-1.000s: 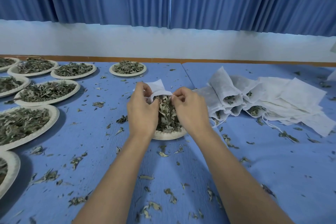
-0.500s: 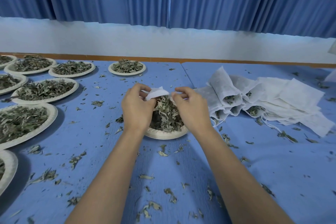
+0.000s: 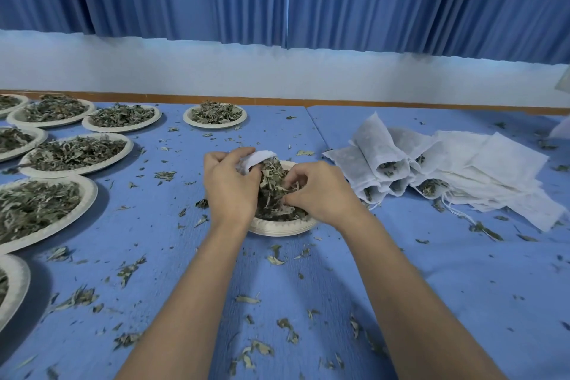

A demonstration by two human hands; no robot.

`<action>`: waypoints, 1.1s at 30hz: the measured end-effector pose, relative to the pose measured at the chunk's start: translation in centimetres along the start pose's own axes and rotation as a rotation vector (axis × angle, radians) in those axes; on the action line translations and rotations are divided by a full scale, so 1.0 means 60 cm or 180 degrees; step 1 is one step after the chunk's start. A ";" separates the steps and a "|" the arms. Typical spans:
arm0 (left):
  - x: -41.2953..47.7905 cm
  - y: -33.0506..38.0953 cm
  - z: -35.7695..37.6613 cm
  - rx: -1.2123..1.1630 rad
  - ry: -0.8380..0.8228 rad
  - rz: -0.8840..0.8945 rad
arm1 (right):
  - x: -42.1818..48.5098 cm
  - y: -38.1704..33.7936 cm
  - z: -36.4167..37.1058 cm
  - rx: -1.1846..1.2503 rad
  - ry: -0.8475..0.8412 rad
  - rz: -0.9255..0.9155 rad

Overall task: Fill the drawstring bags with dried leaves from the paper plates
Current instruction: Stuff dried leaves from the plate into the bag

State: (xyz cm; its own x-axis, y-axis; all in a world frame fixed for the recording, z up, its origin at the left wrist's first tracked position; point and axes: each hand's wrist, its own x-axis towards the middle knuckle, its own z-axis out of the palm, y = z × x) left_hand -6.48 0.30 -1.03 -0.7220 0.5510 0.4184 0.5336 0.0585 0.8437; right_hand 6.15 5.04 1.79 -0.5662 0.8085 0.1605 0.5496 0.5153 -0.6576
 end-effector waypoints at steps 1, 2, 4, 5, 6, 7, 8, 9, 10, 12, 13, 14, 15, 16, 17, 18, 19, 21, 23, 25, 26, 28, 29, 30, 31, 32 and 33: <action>-0.001 0.001 0.001 -0.0060 -0.0042 -0.0040 | 0.001 0.000 -0.002 0.0153 0.0054 0.0069; -0.001 0.002 0.001 -0.0139 -0.0085 -0.0105 | 0.003 0.001 -0.005 0.0376 0.0138 0.0141; -0.001 0.003 0.001 -0.0281 -0.0156 -0.0252 | 0.009 0.004 -0.012 0.0978 0.0364 0.0245; -0.001 0.004 0.001 -0.0325 -0.0183 -0.0302 | 0.011 0.005 -0.014 0.1285 0.0475 0.0278; -0.002 0.005 0.002 -0.0354 -0.0202 -0.0315 | 0.013 0.005 -0.014 0.1464 0.0576 0.0294; -0.003 0.007 0.002 -0.0371 -0.0209 -0.0292 | 0.013 0.002 -0.012 0.1504 0.0673 0.0282; -0.005 0.009 0.003 -0.0378 -0.0207 -0.0247 | 0.013 0.000 -0.008 0.1499 0.0760 0.0245; -0.007 0.012 0.004 -0.0377 -0.0201 -0.0188 | 0.012 -0.003 -0.004 0.1492 0.0849 0.0193; -0.010 0.015 0.005 -0.0372 -0.0188 -0.0114 | 0.012 -0.005 0.000 0.1471 0.0944 0.0141; -0.015 0.021 0.008 -0.0376 -0.0164 0.0048 | 0.011 -0.009 0.004 0.1423 0.1131 0.0086; -0.018 0.024 0.009 -0.0398 -0.0168 0.0110 | 0.010 -0.009 0.006 0.1436 0.1204 0.0092; -0.021 0.027 0.011 -0.0434 -0.0185 0.0148 | 0.010 -0.008 0.009 0.1461 0.1252 0.0109; -0.024 0.029 0.013 -0.0475 -0.0211 0.0167 | 0.010 -0.007 0.011 0.1471 0.1276 0.0128; -0.027 0.031 0.015 -0.0512 -0.0241 0.0171 | 0.009 -0.005 0.013 0.1450 0.1292 0.0150; -0.028 0.032 0.016 -0.0538 -0.0275 0.0168 | 0.009 -0.004 0.014 0.1419 0.1309 0.0174; -0.029 0.032 0.017 -0.0555 -0.0318 0.0151 | 0.009 -0.002 0.015 0.1403 0.1334 0.0196; -0.029 0.033 0.017 -0.0580 -0.0368 0.0111 | 0.009 0.001 0.015 0.1417 0.1361 0.0218; -0.028 0.033 0.015 -0.0743 -0.0494 -0.0050 | 0.009 0.005 0.014 0.1453 0.1399 0.0254; -0.024 0.032 0.013 -0.0961 -0.0636 -0.0213 | 0.010 0.007 0.015 0.1489 0.1365 0.0257; -0.018 0.031 0.009 -0.1010 -0.0726 -0.0291 | 0.010 0.007 0.017 0.1538 0.1208 0.0270; -0.016 0.029 0.008 -0.0981 -0.0749 -0.0298 | 0.010 0.006 0.018 0.1661 0.1076 0.0299; -0.012 0.025 0.004 -0.0869 -0.0742 -0.0274 | 0.008 0.002 0.018 0.2269 0.0755 0.0430; -0.011 0.024 0.003 -0.0816 -0.0713 -0.0254 | 0.008 0.001 0.017 0.2571 0.0615 0.0463; -0.011 0.022 0.001 -0.0765 -0.0675 -0.0232 | 0.009 0.001 0.017 0.2714 0.0513 0.0435; -0.012 0.021 0.000 -0.0708 -0.0640 -0.0207 | 0.010 0.002 0.018 0.2707 0.0452 0.0383; -0.012 0.020 -0.001 -0.0654 -0.0613 -0.0184 | 0.012 0.002 0.021 0.2641 0.0424 0.0335; -0.013 0.019 -0.002 -0.0616 -0.0603 -0.0164 | 0.012 0.003 0.023 0.2552 0.0444 0.0303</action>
State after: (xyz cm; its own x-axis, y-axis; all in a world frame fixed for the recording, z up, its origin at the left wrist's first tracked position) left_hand -5.39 -0.16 -0.33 -0.6409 0.6985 0.3184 0.3910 -0.0598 0.9184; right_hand 4.96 5.33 0.78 -0.4286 0.8937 0.1329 -0.0447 0.1259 -0.9910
